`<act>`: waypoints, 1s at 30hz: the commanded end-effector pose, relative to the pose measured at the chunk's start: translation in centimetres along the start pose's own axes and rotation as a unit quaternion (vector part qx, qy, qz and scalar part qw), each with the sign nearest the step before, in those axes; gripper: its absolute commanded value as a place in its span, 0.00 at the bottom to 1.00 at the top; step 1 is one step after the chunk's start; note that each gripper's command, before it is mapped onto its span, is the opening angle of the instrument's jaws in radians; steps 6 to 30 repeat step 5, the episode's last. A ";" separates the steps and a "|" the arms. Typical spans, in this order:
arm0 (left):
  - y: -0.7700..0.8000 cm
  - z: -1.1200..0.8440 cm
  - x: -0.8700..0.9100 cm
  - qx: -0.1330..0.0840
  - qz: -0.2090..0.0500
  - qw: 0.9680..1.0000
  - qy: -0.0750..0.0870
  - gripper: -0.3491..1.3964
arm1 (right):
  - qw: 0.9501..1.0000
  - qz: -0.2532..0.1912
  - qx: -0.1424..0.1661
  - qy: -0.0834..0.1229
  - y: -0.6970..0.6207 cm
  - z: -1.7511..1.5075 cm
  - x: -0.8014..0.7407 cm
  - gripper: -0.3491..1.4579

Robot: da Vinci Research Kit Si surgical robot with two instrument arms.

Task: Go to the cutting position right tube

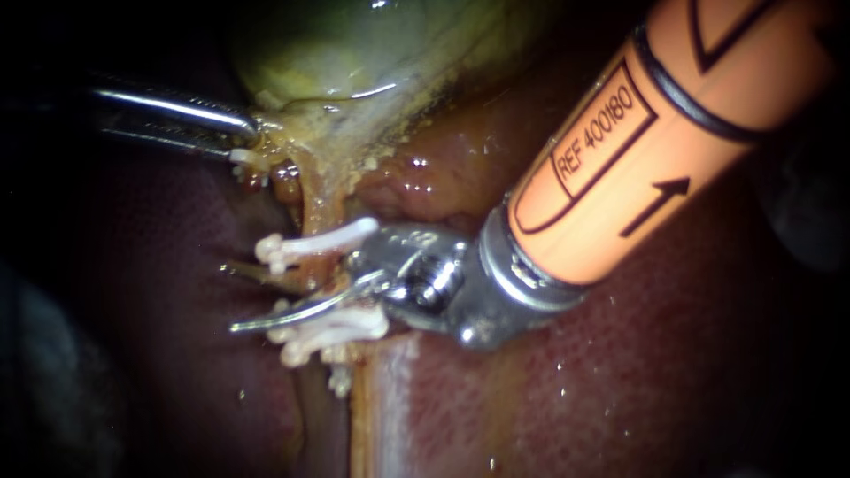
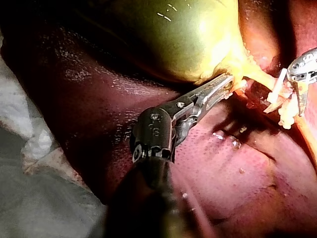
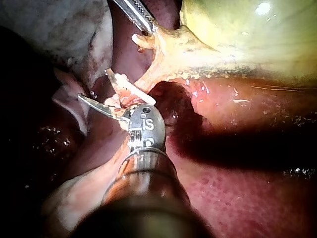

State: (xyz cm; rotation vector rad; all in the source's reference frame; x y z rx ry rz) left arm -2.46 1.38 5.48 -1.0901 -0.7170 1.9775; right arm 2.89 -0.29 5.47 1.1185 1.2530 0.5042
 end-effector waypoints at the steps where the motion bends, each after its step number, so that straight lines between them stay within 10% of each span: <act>1: 0.00 0.00 0.00 0.000 0.000 1.000 0.000 0.00 | 1.000 0.000 0.000 0.000 0.00 0.00 0.00 0.86; 30: 0.00 0.01 0.00 0.000 0.000 1.000 0.000 0.00 | 1.000 0.002 -0.001 0.000 0.02 0.00 -0.03 0.86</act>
